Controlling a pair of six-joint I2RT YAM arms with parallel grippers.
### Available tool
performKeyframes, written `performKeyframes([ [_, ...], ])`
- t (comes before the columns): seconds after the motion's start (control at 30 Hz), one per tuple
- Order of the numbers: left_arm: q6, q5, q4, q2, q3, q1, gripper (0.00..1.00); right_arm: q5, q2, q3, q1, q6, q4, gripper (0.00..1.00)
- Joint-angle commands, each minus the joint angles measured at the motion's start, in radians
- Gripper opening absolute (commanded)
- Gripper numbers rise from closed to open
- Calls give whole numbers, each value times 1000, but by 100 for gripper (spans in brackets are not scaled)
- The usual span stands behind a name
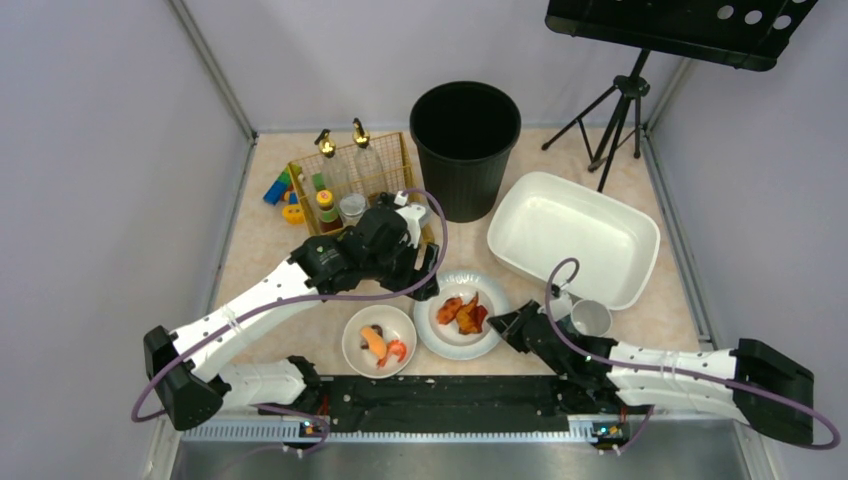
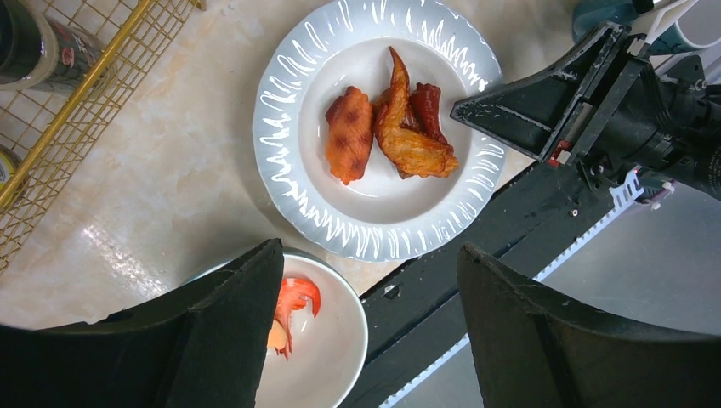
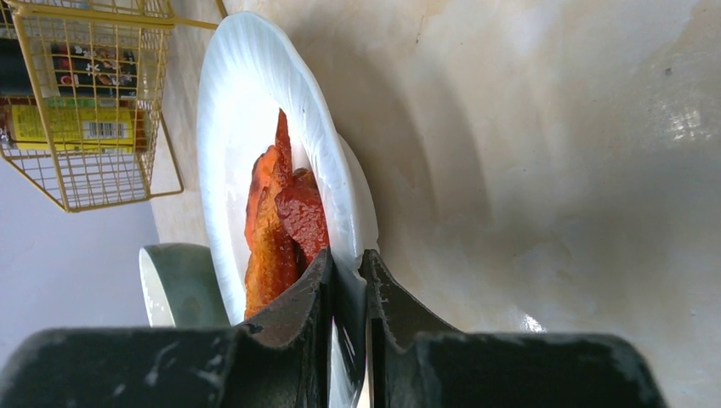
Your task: Clear the kitchen counter
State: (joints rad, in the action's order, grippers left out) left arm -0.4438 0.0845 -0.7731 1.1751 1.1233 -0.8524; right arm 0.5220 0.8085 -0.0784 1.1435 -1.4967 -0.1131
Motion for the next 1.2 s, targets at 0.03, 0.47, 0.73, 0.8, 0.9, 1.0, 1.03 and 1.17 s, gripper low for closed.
performKeyframes([
  [0.03, -6, -8, 18, -20, -4, 0, 79, -20, 46, -9, 10, -43, -24, 0],
  [0.47, 2, -21, 12, -17, -5, 0, 79, -43, 148, -83, 11, -2, -22, 51],
  [0.73, 8, -32, 16, -20, -10, 0, 79, -62, 150, -96, 11, 1, -10, 49],
  [0.8, 10, -32, 18, -24, -15, -1, 79, -67, 153, -84, 10, -5, -25, 45],
  [0.9, 10, -34, 20, -26, -20, 1, 79, -73, 166, -77, 15, -14, -37, 43],
  [1.0, 11, -32, 20, -28, -21, 0, 79, -79, 205, -72, 15, -18, -70, 37],
  [1.03, 11, -32, 21, -29, -22, 1, 79, -82, 218, -71, 16, -21, -85, 35],
  [1.17, 11, -35, 19, -35, -25, 3, 79, -88, 278, -72, 16, -26, -140, 26],
])
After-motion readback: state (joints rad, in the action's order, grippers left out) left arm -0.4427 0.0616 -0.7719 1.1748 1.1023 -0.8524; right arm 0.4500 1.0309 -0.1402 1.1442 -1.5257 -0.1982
